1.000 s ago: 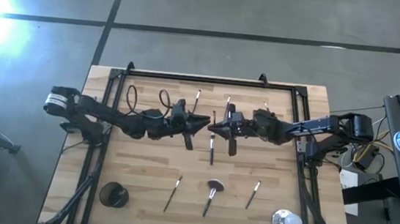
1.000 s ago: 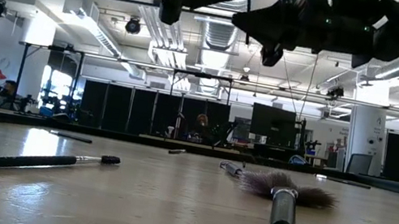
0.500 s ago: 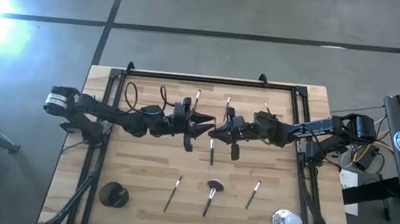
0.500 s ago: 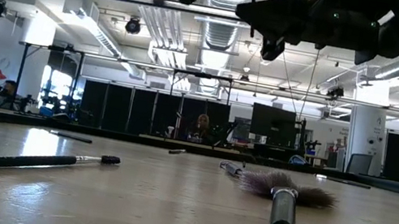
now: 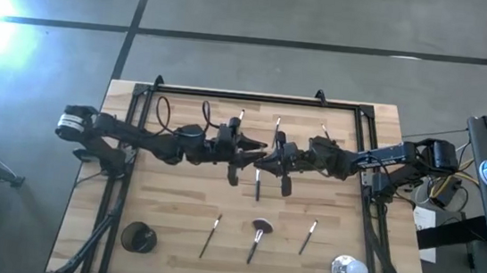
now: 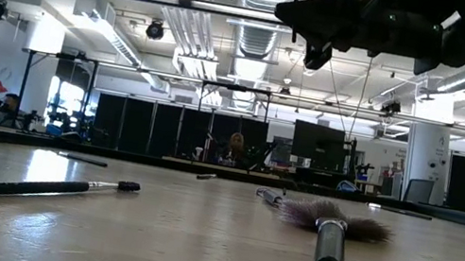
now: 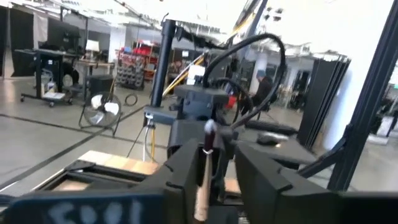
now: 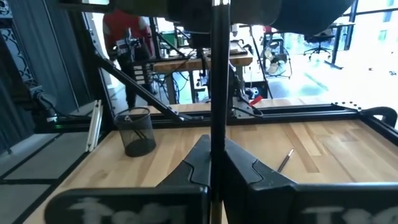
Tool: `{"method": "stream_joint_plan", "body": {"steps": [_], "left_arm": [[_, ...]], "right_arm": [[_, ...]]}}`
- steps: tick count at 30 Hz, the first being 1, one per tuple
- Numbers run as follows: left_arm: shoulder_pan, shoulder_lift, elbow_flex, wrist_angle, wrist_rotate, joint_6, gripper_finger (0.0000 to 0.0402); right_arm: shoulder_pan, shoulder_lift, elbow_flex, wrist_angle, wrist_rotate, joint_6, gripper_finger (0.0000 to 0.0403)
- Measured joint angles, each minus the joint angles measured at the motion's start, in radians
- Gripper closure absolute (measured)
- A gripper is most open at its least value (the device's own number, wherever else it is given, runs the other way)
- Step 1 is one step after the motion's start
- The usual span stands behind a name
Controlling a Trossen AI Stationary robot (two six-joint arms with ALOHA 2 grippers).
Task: Pick & Place Makeup Brushes
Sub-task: Put the black eyeshadow brush into the makeup holder
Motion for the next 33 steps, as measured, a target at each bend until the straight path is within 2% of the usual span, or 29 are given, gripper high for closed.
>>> {"method": "stream_joint_plan", "body": {"steps": [4,10,16,19,23,27,30,33], "left_arm": [[0.001,0.007,0.030,-0.045,-0.004,0.036,0.0380],[-0.003,-0.015,0.034,-0.087,-0.053,0.028,0.0394],[-0.046,-0.057,0.132,-0.446,-0.259,-0.018,0.0394],[-0.105,-0.058,0.213,-0.649,-0.373,-0.058,0.0394],[-0.222,-0.058,0.313,-0.970,-0.563,-0.196,0.0395],[-0.363,-0.058,0.416,-1.313,-0.724,-0.452,0.0395],[-0.456,-0.056,0.477,-1.514,-0.787,-0.684,0.0395],[-0.533,-0.038,0.536,-1.693,-0.798,-0.879,0.0395]], "right_arm": [[0.000,0.000,0.000,0.001,-0.004,-0.002,0.0393],[0.003,-0.004,0.000,-0.011,0.001,0.017,0.0365],[0.000,-0.078,-0.028,-0.154,0.012,-0.003,0.0313],[0.003,-0.130,-0.079,-0.182,0.046,0.001,0.0306],[0.002,-0.213,-0.176,-0.181,0.082,0.022,0.0334],[0.003,-0.291,-0.266,-0.165,0.082,0.046,0.0379],[0.002,-0.342,-0.328,-0.123,0.084,0.073,0.0392],[0.003,-0.383,-0.376,-0.105,0.091,0.095,0.0394]]}}
